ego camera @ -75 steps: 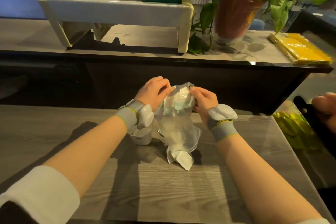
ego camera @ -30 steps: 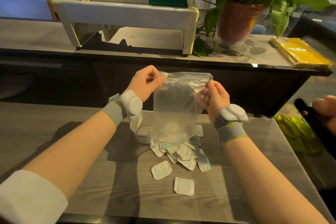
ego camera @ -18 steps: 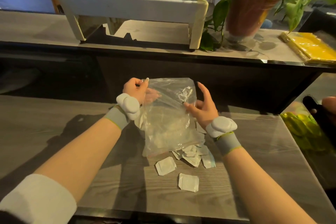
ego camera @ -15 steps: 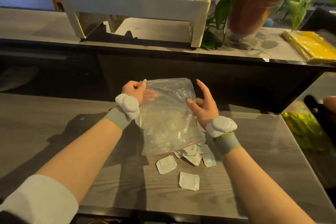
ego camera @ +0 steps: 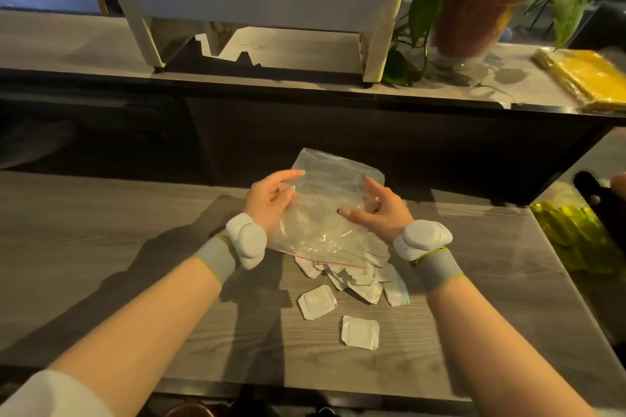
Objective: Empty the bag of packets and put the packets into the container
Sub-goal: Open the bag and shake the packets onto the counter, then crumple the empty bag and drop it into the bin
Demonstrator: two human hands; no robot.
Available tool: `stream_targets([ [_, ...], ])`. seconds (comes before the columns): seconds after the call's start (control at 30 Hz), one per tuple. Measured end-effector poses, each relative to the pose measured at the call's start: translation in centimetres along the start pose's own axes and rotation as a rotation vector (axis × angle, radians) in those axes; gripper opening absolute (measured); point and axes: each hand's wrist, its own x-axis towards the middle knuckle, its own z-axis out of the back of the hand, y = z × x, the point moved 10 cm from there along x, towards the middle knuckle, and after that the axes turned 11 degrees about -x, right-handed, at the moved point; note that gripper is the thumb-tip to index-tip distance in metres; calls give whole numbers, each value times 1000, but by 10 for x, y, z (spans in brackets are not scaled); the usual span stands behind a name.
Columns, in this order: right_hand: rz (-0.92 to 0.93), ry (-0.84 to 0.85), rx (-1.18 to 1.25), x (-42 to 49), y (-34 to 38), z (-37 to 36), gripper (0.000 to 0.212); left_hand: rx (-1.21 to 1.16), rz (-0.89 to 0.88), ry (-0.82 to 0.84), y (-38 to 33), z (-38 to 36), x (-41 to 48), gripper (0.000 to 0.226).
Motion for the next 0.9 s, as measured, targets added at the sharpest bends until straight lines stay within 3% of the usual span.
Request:
stream_targets([
  [0.13, -53, -17, -124, 6, -10, 0, 72, 177, -22, 45, -2, -3, -2, 28],
  [0.27, -16, -125, -177, 13, -15, 11, 33, 294, -90, -2, -11, 0, -3, 15],
  [0.33, 20, -215, -160, 15, -15, 18, 25, 303, -104, -48, -13, 6, -4, 11],
  [0.53, 75, -264, 111, 24, 5, -2, 12, 51, -10, -195, 1, 38, -12, 16],
  [0.67, 130, -175, 100, 31, 55, -67, 14, 82, 38, -477, 32, 116, -43, 17],
  [0.9, 138, -78, 14, 32, 84, -132, 12, -42, 115, -606, 65, 178, -81, 17],
])
